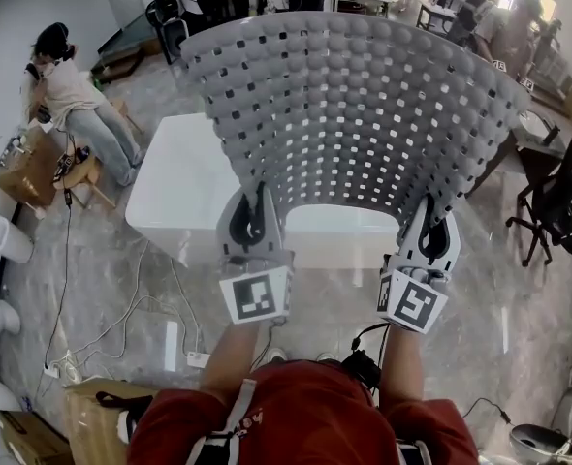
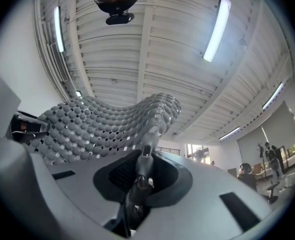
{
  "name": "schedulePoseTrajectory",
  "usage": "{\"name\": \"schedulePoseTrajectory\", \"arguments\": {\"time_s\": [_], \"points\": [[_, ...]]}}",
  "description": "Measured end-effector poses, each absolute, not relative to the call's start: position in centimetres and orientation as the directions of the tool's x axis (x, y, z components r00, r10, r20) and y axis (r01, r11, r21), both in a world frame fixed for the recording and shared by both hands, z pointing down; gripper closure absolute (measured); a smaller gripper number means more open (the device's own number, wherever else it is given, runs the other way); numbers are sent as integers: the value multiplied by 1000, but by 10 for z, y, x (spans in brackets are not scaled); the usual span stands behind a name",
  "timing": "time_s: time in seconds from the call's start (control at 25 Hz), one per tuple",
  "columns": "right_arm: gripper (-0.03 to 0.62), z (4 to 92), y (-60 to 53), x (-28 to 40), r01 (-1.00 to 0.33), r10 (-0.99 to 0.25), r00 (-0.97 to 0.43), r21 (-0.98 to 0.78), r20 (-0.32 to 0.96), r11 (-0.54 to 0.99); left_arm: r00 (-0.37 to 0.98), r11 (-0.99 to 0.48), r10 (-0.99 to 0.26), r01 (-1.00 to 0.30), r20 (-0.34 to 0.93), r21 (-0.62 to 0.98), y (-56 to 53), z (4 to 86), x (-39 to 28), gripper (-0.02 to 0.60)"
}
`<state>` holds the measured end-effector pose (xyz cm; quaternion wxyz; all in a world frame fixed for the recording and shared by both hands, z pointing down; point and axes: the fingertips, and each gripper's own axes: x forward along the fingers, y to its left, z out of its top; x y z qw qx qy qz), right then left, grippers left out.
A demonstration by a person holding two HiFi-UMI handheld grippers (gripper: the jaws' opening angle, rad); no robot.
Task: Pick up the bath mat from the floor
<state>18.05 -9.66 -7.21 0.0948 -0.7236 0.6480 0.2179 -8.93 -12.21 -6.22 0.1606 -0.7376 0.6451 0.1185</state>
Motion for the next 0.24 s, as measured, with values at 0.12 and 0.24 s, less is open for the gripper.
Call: {"name": "schedulePoseTrajectory", "arguments": {"time_s": [0.12, 0.24], "points": [[534, -72, -95, 184, -978, -897, 72, 144, -437, -149, 142, -121, -910, -990, -389, -77, -121, -63, -87, 522], [534, -69, -92, 188, -977, -895, 74, 150, -440, -155, 144, -120, -905, -989, -401, -86, -119, -61, -84, 522]]}}
